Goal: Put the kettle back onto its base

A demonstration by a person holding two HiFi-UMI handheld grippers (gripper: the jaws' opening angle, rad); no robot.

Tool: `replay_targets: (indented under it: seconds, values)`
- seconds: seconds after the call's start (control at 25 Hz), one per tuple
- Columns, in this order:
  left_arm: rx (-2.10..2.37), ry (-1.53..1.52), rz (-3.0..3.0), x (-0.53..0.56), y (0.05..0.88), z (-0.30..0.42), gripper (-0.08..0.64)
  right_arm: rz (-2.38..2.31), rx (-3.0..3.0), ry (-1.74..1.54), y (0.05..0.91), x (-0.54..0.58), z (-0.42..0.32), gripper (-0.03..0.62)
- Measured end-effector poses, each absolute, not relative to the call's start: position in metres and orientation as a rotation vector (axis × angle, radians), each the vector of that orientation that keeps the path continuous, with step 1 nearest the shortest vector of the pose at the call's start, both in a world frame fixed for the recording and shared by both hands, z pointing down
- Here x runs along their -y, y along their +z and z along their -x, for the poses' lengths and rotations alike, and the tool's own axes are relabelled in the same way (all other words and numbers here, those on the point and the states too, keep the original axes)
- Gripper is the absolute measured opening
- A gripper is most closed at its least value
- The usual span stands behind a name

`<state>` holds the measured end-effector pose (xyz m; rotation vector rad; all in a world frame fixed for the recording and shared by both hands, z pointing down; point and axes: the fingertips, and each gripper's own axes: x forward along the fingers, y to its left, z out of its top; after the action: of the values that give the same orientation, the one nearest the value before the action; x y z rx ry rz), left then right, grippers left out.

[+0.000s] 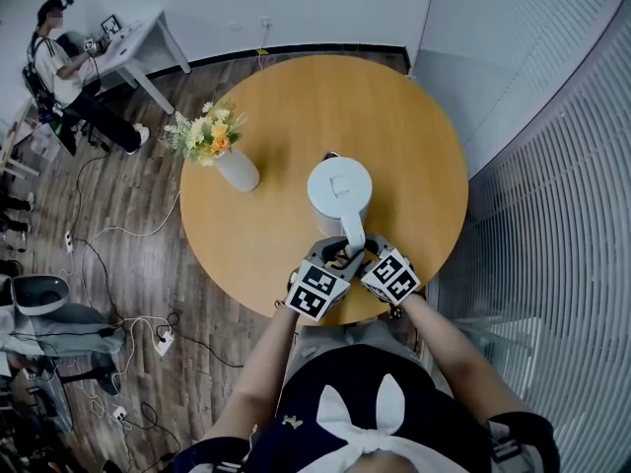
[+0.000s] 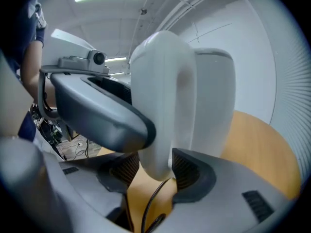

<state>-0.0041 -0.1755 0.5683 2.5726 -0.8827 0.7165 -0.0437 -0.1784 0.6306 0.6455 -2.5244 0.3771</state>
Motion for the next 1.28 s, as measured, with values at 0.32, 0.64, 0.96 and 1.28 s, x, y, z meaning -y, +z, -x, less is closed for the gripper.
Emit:
replay_targets:
  seconds: [0.32,0.64,0.96,1.28]
  values:
    - [0.909,0.639,-2.521,0.169,0.560,0.022,0.152,-0.692,2.490,0.433,0.626,0.169,0.024,0.195]
    - [1.046,0.554,-2.524,0.165,0.527,0.044,0.124,-0.952,2.503,0.392,0.582,0.173,-0.015,0.153]
    - [1.248,0.394,-2.501,0.171,0.475,0.057,0.042,-1.179,2.618,0.353,0.514,0.178,-0.028,0.049]
    - [1.289,0.356,-2.507,0.159,0.451,0.052,0.026,-1.308,2.660,0.288,0.466,0.171,-0.027,0.024]
